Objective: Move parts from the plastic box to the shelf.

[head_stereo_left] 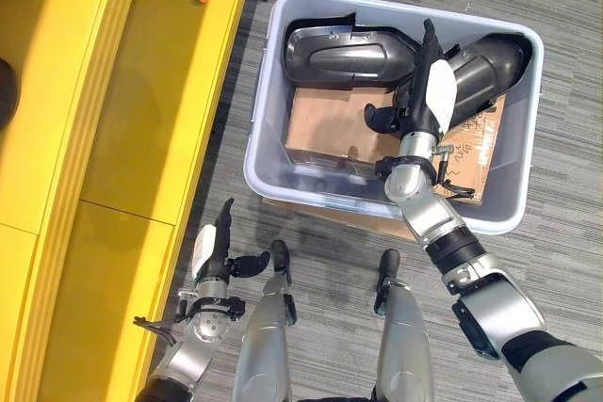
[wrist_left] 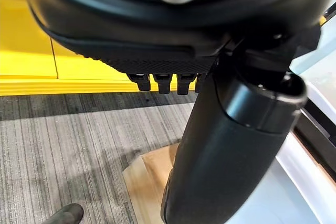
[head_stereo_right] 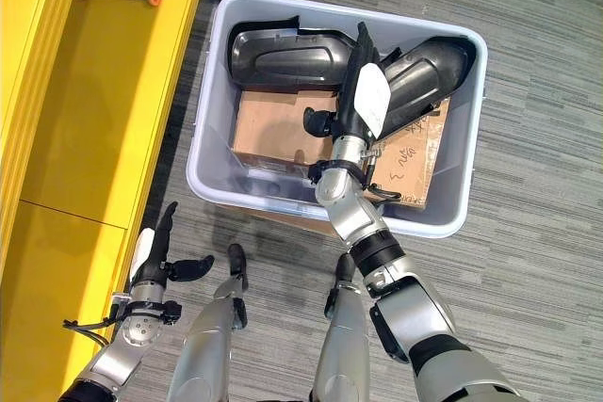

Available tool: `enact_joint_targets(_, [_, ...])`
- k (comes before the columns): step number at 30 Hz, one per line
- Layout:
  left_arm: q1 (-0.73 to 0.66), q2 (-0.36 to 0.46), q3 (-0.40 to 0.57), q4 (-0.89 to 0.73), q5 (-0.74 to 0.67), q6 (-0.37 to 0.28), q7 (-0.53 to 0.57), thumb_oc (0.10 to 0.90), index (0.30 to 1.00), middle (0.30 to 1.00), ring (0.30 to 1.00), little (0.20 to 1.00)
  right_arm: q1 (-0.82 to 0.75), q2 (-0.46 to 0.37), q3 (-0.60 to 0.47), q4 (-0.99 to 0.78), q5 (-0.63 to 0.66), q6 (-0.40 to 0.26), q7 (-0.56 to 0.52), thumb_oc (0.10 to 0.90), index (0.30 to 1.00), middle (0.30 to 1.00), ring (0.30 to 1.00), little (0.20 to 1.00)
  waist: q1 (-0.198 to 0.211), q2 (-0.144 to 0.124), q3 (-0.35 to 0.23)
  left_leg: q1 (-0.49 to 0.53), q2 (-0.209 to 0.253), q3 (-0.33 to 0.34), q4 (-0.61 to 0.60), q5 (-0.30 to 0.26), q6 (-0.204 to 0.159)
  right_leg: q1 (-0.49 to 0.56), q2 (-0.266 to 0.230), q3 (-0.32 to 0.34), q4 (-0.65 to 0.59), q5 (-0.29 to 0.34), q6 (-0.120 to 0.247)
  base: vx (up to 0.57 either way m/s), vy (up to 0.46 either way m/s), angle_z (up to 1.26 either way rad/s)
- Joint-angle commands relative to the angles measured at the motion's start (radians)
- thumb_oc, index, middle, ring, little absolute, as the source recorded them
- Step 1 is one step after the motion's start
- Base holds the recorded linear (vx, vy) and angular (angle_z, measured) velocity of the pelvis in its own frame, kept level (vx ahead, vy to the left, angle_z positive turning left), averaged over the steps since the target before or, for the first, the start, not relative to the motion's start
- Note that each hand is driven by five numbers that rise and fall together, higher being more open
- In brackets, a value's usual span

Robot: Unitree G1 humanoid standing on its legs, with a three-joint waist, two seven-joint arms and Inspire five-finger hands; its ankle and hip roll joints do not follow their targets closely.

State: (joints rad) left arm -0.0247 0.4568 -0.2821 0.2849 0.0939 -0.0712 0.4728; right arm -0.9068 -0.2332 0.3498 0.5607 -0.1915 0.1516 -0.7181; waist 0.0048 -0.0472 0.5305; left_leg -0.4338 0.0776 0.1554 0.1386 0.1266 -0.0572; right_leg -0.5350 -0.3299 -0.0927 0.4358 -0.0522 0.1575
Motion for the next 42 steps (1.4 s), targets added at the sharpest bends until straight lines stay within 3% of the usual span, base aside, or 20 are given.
enact_joint_targets(1, [0.049,0.073,0.022,-0.117,0.035,-0.047,0.05,0.9,1.0,1.0,1.0,1.0,-0.143,-0.023,-0.015,-0.032,-0.014,-0.085,-0.026,0.9,1.0,1.0,1.0,1.0,0.02,0.01,-0.011,0.062,-0.032,-0.002,0.067,-0.191,0.067,-0.037,-0.008,-0.003,-0.063,0.132,0.008,0.0,0.0,0.0])
enact_joint_targets(11, [0.042,0.077,-0.008,-0.123,0.035,-0.065,0.068,0.9,1.0,1.0,1.0,1.0,-0.199,-0.093,-0.026,0.015,-0.105,-0.029,-0.105,0.9,1.0,1.0,1.0,1.0,0.008,0.056,-0.011,-0.008,-0.046,0.011,0.121,-0.219,0.079,-0.12,-0.02,0.026,-0.022,0.128,0.015,0.01,0.012,0.01])
enact_joint_targets(21, [0.019,0.062,-0.022,-0.117,0.034,-0.066,0.083,0.9,1.0,1.0,1.0,1.0,-0.179,-0.119,-0.038,0.012,-0.173,0.016,-0.154,0.9,1.0,1.0,1.0,1.0,-0.014,0.068,-0.011,-0.055,-0.053,0.029,0.134,-0.221,0.084,-0.175,-0.017,0.049,-0.026,0.141,0.013,0.0,0.005,-0.02])
enact_joint_targets(37, [0.025,0.054,-0.028,-0.112,0.041,-0.06,0.09,0.9,1.0,1.0,1.0,1.0,-0.102,-0.123,-0.047,-0.063,-0.189,0.008,-0.154,0.9,1.0,1.0,1.0,1.0,-0.044,0.076,-0.011,-0.108,-0.053,0.054,0.165,-0.239,0.085,-0.239,-0.01,0.075,-0.006,0.135,0.017,0.0,0.0,-0.02])
enact_joint_targets(42, [0.027,0.058,-0.033,-0.112,0.039,-0.061,0.094,0.9,1.0,1.0,1.0,1.0,-0.122,-0.122,-0.06,-0.068,-0.175,0.001,-0.17,0.9,1.0,1.0,1.0,1.0,-0.042,0.09,-0.011,-0.14,-0.054,0.052,0.172,-0.239,0.087,-0.273,-0.012,0.08,0.002,0.134,0.016,0.0,0.0,0.0])
